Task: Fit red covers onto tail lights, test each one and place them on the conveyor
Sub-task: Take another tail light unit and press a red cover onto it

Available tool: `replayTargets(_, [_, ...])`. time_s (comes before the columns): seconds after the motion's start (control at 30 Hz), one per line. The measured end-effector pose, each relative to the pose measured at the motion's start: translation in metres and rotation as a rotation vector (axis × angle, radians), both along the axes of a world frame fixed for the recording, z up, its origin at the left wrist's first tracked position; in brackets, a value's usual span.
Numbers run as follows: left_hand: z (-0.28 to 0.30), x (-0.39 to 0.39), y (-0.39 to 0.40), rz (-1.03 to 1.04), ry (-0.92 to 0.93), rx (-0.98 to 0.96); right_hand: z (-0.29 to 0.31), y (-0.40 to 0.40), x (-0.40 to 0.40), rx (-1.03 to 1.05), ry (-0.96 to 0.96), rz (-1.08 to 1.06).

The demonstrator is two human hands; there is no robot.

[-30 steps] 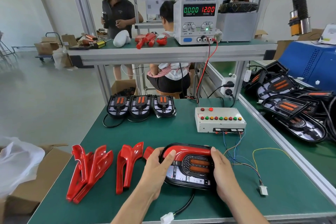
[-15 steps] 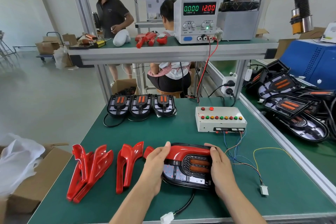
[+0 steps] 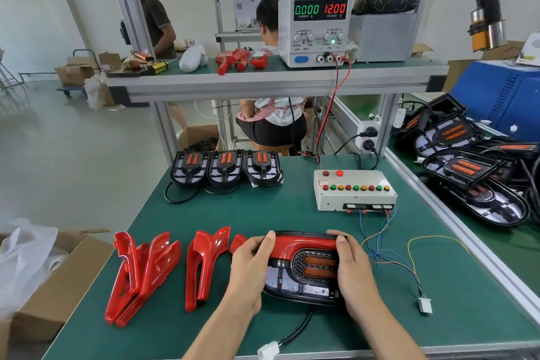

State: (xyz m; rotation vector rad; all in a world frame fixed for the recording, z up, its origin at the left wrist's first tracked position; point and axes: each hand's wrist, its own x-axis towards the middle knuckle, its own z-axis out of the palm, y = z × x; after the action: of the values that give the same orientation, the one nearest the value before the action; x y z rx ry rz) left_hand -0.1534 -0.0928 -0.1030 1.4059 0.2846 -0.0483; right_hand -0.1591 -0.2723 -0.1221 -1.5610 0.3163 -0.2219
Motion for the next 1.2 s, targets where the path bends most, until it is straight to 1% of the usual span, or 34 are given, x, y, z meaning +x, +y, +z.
replayTargets(0.17, [0.001,-0.004,-0.002,0.017,-0.021,0.041,-0.001,0.000,0.000,0.004,0.012,-0.021])
replayTargets(0.27, [0.003,-0.005,-0.003,0.005,-0.032,0.043,-0.001,0.001,0.000,0.041,0.024,-0.032])
replayTargets(0.33, [0.006,-0.006,-0.002,-0.039,-0.019,0.007,-0.001,0.000,0.000,0.076,0.019,-0.048])
replayTargets(0.43, [0.011,-0.007,0.001,-0.099,0.010,-0.094,-0.001,-0.003,0.001,0.140,0.024,-0.087])
replayTargets(0.53, [0.011,-0.010,0.004,-0.158,0.036,-0.117,0.000,-0.003,0.002,0.185,0.043,-0.088])
replayTargets(0.67, [0.011,-0.010,0.004,-0.151,0.062,-0.140,0.002,-0.002,0.001,0.172,0.041,-0.074])
replayTargets(0.9, [0.009,-0.010,0.001,-0.166,0.016,-0.084,0.002,-0.003,0.000,0.142,0.059,-0.055])
replayTargets(1.07, [0.009,-0.008,0.001,-0.148,0.031,-0.040,0.004,-0.002,-0.002,0.132,0.072,-0.040])
replayTargets(1.2, [0.009,-0.006,0.002,-0.152,0.072,-0.088,0.005,-0.003,-0.002,0.125,0.074,-0.036])
